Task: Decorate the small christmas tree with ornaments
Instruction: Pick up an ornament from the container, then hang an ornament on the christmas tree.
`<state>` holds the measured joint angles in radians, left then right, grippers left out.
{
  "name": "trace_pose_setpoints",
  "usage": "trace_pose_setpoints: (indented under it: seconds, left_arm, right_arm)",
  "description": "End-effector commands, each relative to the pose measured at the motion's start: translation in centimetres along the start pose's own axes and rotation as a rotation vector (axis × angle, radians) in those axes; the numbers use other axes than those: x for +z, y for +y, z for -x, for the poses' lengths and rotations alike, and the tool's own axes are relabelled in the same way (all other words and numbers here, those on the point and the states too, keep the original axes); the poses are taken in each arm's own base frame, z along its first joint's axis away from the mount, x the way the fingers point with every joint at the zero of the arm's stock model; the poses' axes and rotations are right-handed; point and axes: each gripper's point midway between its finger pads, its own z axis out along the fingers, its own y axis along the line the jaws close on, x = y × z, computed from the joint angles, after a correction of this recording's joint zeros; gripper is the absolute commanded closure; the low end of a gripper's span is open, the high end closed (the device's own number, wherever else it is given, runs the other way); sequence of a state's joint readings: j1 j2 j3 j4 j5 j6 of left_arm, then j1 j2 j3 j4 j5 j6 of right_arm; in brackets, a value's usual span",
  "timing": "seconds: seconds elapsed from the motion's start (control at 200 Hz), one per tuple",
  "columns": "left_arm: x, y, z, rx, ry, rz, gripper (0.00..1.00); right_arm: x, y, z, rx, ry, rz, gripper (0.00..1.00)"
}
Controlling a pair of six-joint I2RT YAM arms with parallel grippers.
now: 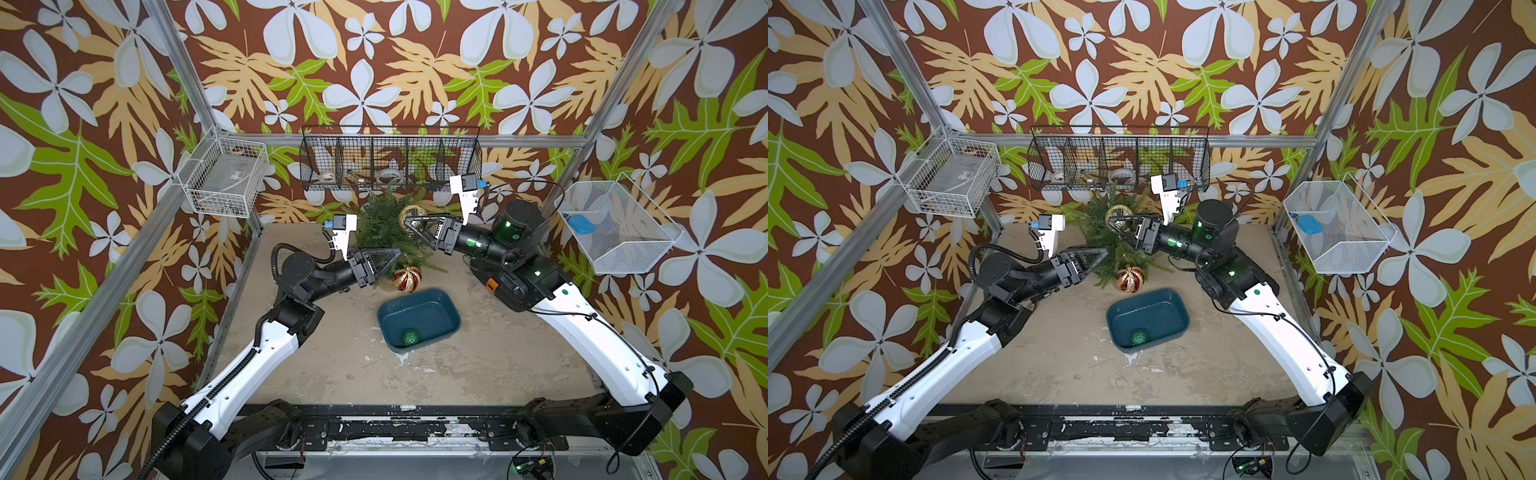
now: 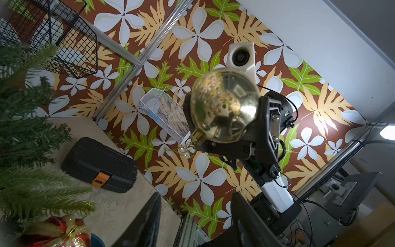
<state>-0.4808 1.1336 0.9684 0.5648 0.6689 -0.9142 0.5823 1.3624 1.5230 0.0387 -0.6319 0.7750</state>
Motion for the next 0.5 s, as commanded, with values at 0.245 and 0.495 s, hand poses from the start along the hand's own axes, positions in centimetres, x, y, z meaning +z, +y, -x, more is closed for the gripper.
trace_pose_setpoints:
  seconds: [0.245, 0.495]
  left_arm:
    - [0.6, -2.7, 0.9, 0.069, -0.047, -0.161, 0.44]
    - [1.0, -4.3, 1.0, 0.093, -0.058, -0.247, 0.40]
  right_arm:
    - [-0.6, 3.4, 0.9, 0.030, -0.038, 0.141, 0.43]
    - [-0.9, 4.1, 0.8, 0.051, -0.044, 0.176, 0.44]
